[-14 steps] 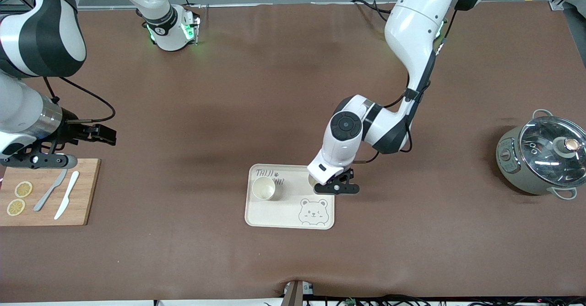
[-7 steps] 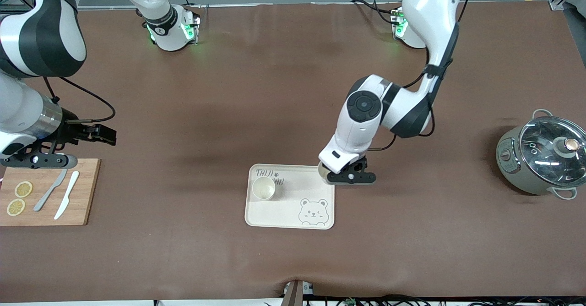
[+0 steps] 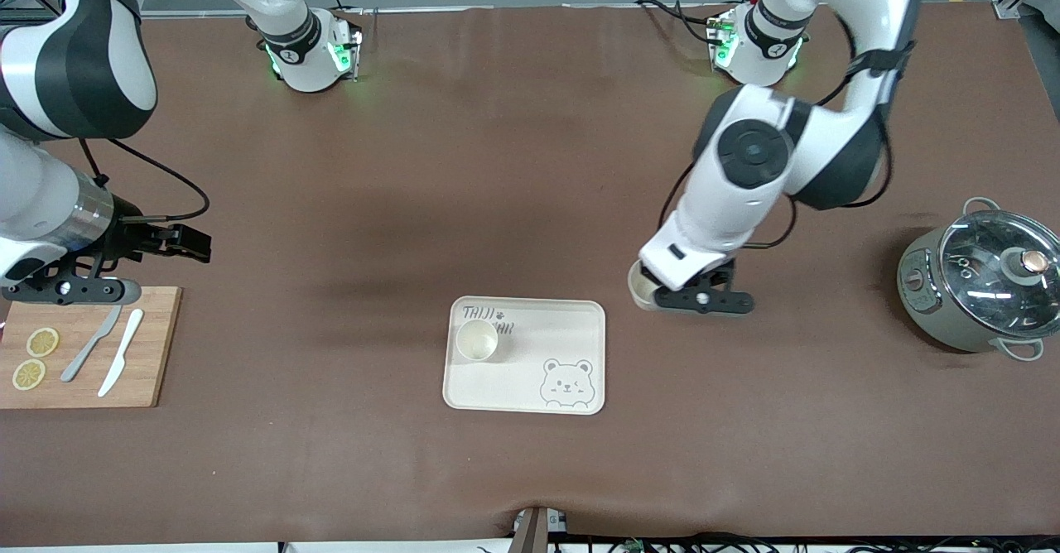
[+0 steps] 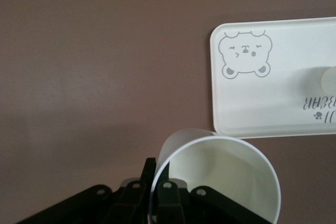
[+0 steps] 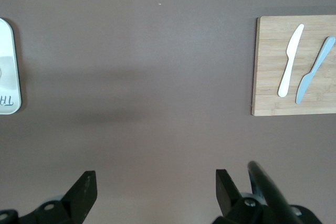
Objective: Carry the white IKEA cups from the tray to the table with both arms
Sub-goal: 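Lift the cup and carry it toward the steel pot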
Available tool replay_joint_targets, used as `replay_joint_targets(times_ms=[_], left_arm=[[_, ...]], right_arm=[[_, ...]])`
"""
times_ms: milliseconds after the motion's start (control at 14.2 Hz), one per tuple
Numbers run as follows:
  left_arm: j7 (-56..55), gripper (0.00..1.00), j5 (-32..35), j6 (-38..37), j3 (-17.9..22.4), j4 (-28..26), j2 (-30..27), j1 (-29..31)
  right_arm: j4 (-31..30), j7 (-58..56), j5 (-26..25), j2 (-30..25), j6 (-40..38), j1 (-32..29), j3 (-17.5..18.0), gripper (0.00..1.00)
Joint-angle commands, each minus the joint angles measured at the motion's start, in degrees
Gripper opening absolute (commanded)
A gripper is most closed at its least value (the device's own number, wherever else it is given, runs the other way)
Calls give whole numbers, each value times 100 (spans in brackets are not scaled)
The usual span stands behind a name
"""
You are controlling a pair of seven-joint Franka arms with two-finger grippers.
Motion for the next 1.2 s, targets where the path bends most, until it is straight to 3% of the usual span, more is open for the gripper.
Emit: replay_joint_targets(times_ms=[0,212,494,1129], left_arm=[[496,0,-147,-225,-45,-487,-612,304],[874,0,-173,-428,-45,-697,-901,541],[1472,0,-244,-419,-45,-1163,-1306,937],[2869,0,-560,555,-45,-2367,-1694,1982]], right_arm=[[-62,96,-98,-96,-66,25,15,100],[-19,331,-98,-96,-40,209,24,100],[87,1894,-19,-69,100,875,24,100],[69,3381,394,747,1741,1879,32,100]])
